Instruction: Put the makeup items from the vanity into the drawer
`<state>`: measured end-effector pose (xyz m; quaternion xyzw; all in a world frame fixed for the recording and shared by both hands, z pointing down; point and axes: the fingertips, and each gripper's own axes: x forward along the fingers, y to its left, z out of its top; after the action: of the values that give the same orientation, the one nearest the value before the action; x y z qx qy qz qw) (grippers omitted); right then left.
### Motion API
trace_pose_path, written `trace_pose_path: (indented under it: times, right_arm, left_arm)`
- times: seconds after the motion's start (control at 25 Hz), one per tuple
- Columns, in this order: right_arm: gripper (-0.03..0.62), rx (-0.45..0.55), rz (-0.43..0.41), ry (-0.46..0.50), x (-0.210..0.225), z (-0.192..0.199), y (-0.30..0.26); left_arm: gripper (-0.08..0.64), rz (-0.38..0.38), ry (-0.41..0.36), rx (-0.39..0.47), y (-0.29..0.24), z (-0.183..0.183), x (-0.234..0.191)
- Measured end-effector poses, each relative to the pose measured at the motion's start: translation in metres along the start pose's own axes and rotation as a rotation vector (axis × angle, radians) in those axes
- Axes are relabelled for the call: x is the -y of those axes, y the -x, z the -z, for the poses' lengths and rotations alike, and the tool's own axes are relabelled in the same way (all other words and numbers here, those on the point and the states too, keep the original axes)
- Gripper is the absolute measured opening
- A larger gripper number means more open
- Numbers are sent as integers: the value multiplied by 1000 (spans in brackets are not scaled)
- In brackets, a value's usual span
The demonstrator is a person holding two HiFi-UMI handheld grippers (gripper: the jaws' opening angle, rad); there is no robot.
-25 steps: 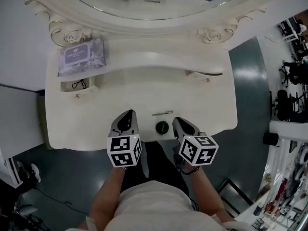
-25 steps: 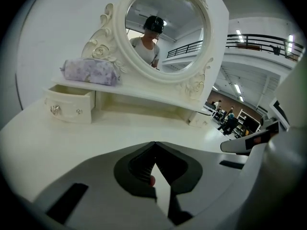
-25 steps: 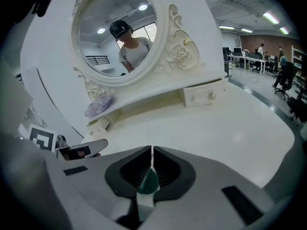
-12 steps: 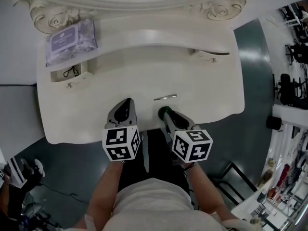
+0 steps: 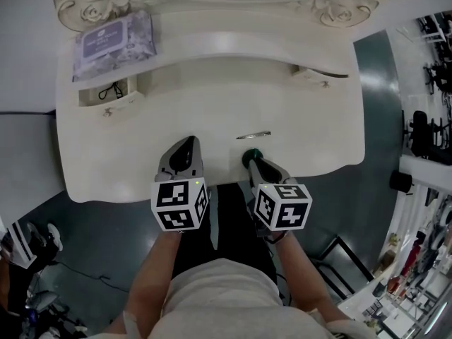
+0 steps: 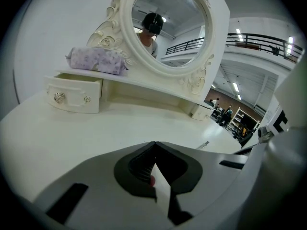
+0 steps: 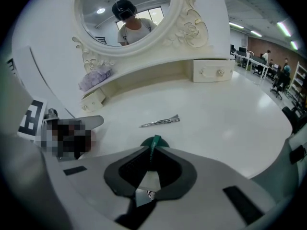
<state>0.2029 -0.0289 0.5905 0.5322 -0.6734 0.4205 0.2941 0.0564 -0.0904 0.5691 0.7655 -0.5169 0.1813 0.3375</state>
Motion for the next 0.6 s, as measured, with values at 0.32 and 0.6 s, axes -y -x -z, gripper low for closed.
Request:
trace_pose_path:
  times: [0.32, 0.6]
  right_arm:
    - [23, 16, 5, -11, -3, -7, 5]
    - [21, 57, -29, 36, -19, -34, 12]
  left_arm:
    - [5, -19, 25, 14, 7, -3, -12]
    - [5, -56, 55, 67, 18, -16, -25]
